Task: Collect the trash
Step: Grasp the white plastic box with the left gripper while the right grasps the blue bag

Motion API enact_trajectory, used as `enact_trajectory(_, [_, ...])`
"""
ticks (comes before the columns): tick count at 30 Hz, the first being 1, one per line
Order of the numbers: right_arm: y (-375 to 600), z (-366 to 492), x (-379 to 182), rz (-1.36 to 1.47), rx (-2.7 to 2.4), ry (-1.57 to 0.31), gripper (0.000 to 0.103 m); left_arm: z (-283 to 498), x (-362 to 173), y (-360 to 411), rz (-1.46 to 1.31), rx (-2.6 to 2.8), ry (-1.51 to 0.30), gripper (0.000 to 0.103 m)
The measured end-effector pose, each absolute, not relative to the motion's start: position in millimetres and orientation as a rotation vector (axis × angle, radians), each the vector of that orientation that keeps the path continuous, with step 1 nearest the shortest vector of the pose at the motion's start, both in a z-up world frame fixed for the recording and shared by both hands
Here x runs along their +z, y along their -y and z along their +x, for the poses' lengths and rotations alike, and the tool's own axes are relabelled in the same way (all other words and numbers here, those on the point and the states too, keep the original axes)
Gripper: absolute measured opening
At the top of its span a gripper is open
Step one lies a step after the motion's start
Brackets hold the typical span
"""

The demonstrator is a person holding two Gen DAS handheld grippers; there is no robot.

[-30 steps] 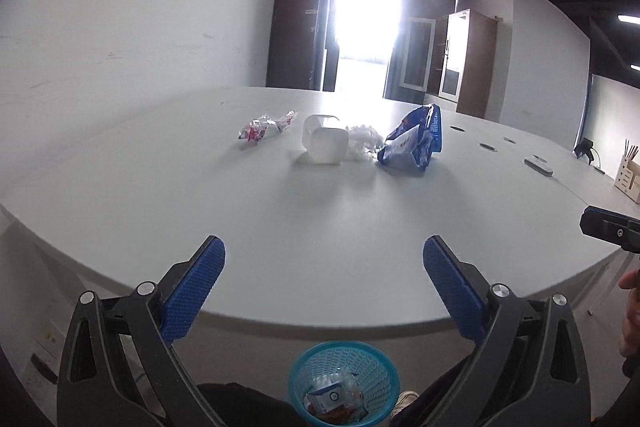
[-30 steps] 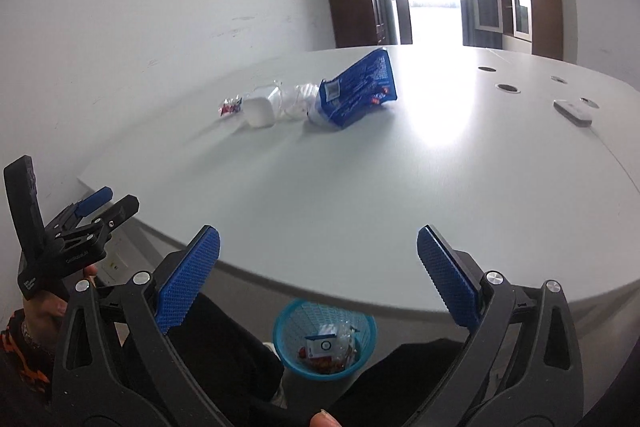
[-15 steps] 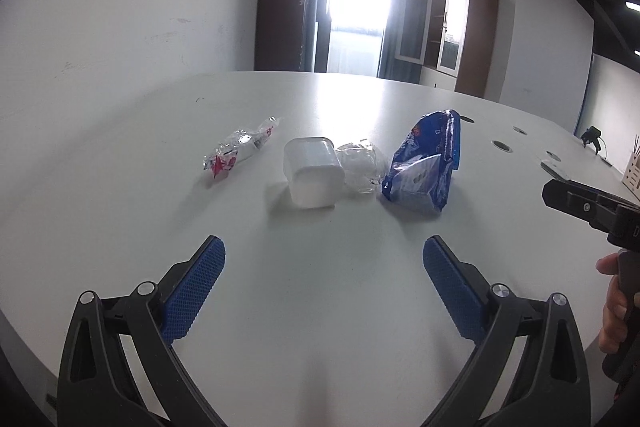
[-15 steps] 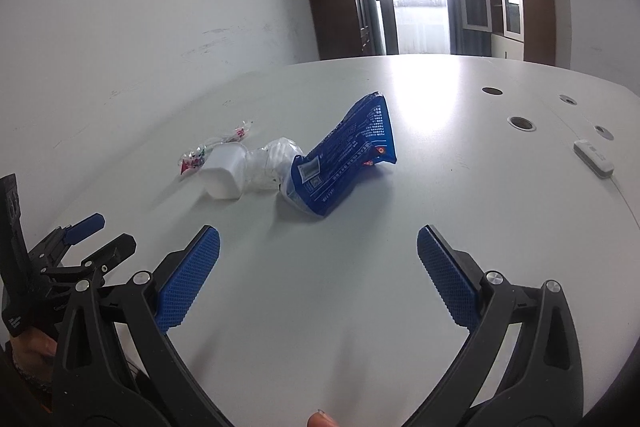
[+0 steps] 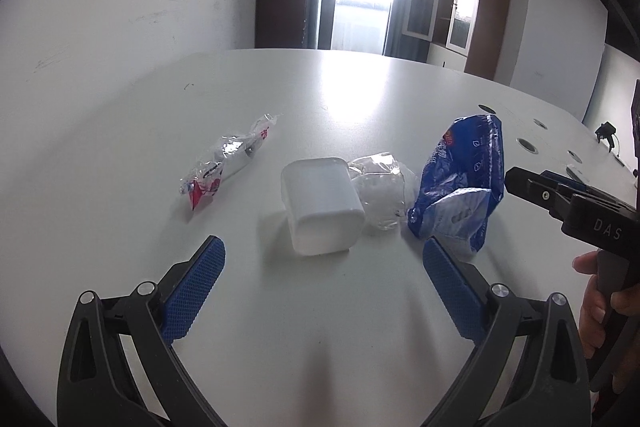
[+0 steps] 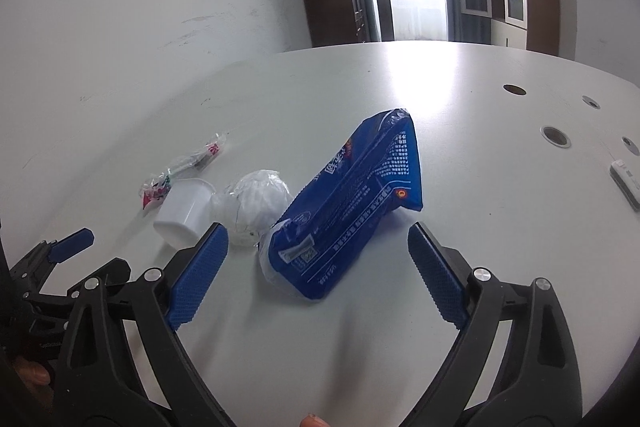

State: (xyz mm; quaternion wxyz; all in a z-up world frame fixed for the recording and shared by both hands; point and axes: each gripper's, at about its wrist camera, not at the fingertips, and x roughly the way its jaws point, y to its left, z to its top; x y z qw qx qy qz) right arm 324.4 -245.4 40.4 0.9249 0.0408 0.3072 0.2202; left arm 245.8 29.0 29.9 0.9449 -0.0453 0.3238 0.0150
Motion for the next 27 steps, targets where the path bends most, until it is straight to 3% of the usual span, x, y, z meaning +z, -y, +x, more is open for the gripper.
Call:
enact_trajectory(6, [238.8,359.5,32.1,0.117,0.462,-0.666,0.085,282.0,17.9,-30.3,-0.115,0.045,-0.741,0.094])
enact_trajectory(17, [230.0,404.6,16.1,0.133,0.506,-0.739,0.069,323.6,4.6,-50.4,-0.220,0.058,-0.792,0.085])
enact_trajectory(24, [229.0,409.3,8.9,0.085,0.480,-0.763,0.038,332.9,-6.4,-48.0,-0.251,0.026,-0.851,0.066])
enact_trajectory(27, [232.3,412.2,5.8,0.091,0.479,-0.775,0.024,333.7,-6.9,-47.7,-0.248,0.031,-0.847,0.064])
